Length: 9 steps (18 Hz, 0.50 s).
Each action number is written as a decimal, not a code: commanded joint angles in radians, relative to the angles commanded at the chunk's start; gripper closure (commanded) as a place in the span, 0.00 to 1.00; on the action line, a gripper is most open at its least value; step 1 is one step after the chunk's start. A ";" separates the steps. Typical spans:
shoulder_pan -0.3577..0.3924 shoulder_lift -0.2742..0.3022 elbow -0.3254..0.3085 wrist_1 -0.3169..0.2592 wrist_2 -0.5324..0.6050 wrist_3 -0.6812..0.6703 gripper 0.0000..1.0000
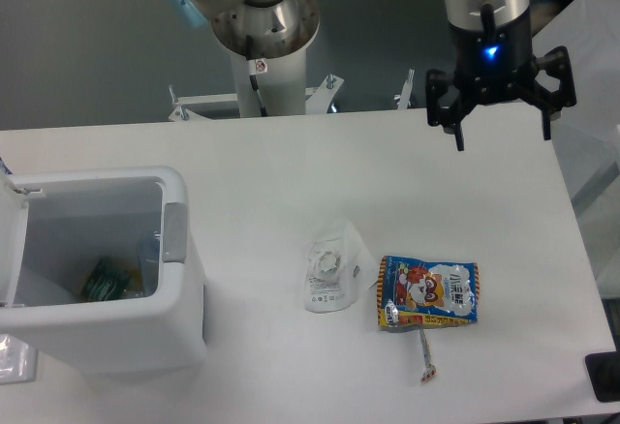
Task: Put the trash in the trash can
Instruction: 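Move the open gripper toward the clear plastic wrapper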
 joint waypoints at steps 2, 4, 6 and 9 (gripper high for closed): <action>-0.002 -0.003 0.000 0.003 0.005 -0.002 0.00; -0.002 -0.003 0.002 0.003 -0.005 -0.003 0.00; -0.002 -0.003 -0.003 0.000 -0.006 -0.003 0.00; -0.003 -0.009 -0.032 0.008 -0.012 -0.002 0.00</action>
